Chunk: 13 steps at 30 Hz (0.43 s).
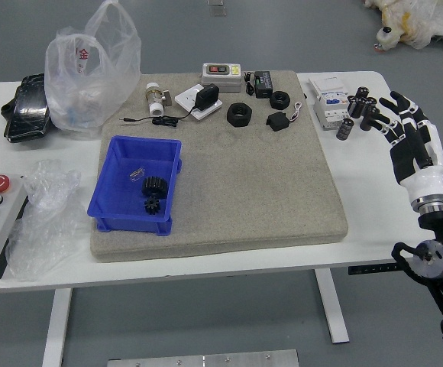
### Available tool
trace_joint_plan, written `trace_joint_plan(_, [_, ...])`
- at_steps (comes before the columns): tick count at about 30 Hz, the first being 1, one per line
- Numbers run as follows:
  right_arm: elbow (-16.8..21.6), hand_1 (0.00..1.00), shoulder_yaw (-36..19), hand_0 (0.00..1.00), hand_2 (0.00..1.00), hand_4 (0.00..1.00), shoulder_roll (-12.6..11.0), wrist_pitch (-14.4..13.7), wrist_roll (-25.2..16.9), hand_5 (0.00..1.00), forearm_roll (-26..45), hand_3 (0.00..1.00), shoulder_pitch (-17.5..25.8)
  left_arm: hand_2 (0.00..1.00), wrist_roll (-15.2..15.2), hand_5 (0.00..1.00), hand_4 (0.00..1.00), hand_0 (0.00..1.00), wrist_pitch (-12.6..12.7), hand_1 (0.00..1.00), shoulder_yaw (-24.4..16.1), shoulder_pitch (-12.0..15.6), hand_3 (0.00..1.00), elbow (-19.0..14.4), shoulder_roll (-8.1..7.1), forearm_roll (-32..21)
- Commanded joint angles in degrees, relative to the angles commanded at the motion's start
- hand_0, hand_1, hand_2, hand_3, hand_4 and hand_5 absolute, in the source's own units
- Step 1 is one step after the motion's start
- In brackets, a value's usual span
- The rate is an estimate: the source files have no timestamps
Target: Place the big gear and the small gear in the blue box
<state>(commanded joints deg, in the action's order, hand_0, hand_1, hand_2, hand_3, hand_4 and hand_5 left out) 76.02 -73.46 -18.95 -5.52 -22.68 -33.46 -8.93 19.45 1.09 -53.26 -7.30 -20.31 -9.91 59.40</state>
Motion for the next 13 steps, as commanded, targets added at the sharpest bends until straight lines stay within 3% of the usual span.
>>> trace_joint_plan(6, [0.0, 0.513, -0.1, 0.529, 0.609, 0.654, 0.1, -0.2, 0.1, 0.342, 0.0, 0.647, -0.7, 0.599, -1.0, 0.404, 0.695, 0.692, 0.4, 0.621, 1.2, -0.6, 0.721, 0.2, -0.09, -1.9])
trace_joint_plan(13, [-0.5, 0.508, -0.4, 0.505, 0.606, 0.646, 0.2, -0.7, 0.3, 0.343, 0.3, 0.649, -0.6, 0.603, -4.5, 0.404, 0.695, 0.692, 0.7, 0.625, 5.6, -1.9, 0.722, 1.1, -0.58, -7.0])
